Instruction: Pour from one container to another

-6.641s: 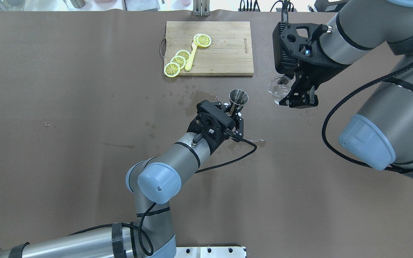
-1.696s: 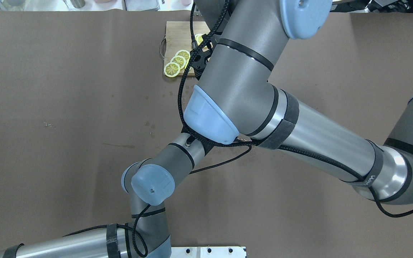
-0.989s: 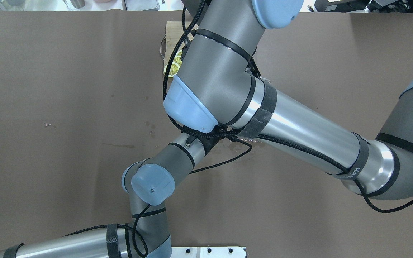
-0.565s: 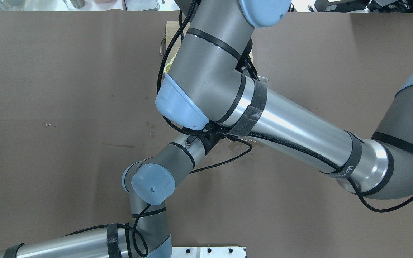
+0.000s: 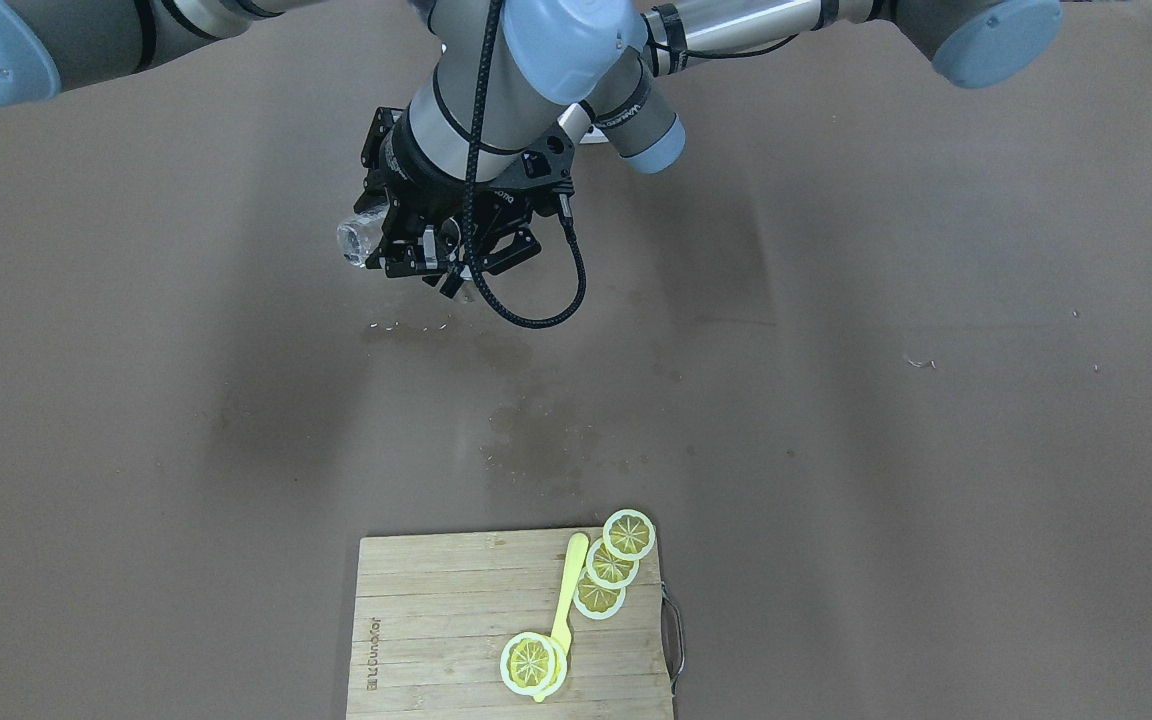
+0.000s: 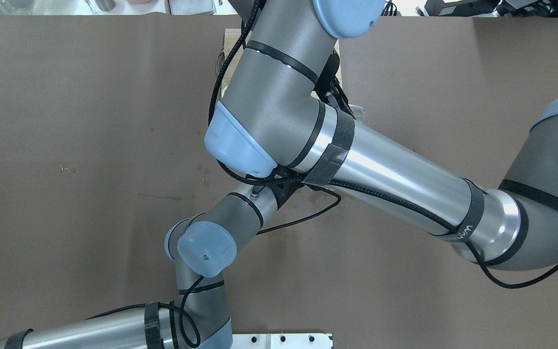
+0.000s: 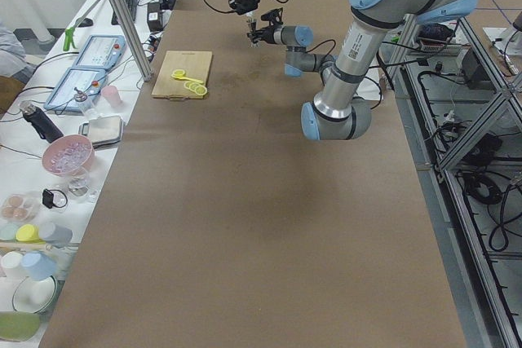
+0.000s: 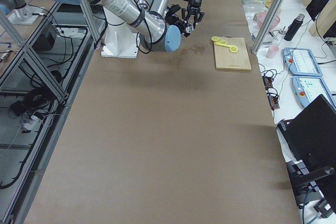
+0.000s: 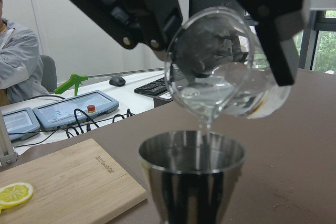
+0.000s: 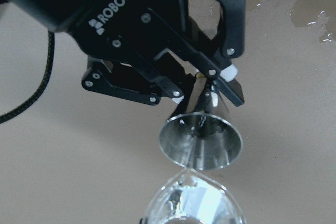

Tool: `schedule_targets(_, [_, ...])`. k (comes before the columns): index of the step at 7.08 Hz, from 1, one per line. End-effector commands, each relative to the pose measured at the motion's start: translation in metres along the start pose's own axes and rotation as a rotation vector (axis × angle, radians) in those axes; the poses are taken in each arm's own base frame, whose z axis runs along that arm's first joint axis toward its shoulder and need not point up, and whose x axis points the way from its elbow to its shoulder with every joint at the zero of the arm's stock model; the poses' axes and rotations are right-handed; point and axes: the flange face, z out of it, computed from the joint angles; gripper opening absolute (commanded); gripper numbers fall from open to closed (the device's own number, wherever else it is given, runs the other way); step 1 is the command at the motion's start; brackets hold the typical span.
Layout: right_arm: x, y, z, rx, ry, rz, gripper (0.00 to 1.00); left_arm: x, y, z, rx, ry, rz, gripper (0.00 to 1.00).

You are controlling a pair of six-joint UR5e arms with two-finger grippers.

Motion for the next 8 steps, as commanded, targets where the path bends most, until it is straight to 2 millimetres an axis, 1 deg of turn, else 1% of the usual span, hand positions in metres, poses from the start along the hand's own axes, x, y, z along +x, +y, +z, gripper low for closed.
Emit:
schedule_targets(1, [-0.015, 0.007, -0.005, 0.071, 0.030, -0.023, 0.00, 0.000, 0.001, 0.000, -0.001, 0.000, 0.000, 0.00])
schedule_targets(2, [-0.022, 0.010, -0.007, 0.110, 0.060, -0.035, 0.00, 0.000, -0.001, 0.000, 0.002, 0.001, -0.001, 0.00])
schedule_targets(3, [-0.031, 0.017, -0.002, 0.140, 0.079, -0.044, 0.00, 0.000, 0.001, 0.000, -0.001, 0.000, 0.000, 0.00])
schedule_targets(4, [-0.030, 0.050, -0.012, 0.165, 0.107, -0.005, 0.00, 0.000, 0.001, -0.001, -0.002, 0.001, 0.000, 0.00])
schedule_targets(5, [-0.032, 0.090, -0.017, 0.217, 0.122, 0.043, 0.00, 0.000, 0.002, -0.001, -0.004, 0.000, 0.002, 0.00])
schedule_targets(6, [-0.042, 0.123, -0.016, 0.255, 0.141, 0.078, 0.00, 0.000, 0.001, 0.000, -0.001, 0.000, 0.001, 0.00])
schedule_targets(7, [-0.060, 0.152, -0.006, 0.312, 0.162, 0.094, 0.00, -0.001, 0.002, 0.000, -0.003, -0.001, 0.002, 0.00])
schedule_targets(8, [-0.065, 0.174, 0.003, 0.366, 0.206, 0.101, 0.00, -0.001, 0.001, -0.001, -0.001, 0.000, 0.001, 0.00])
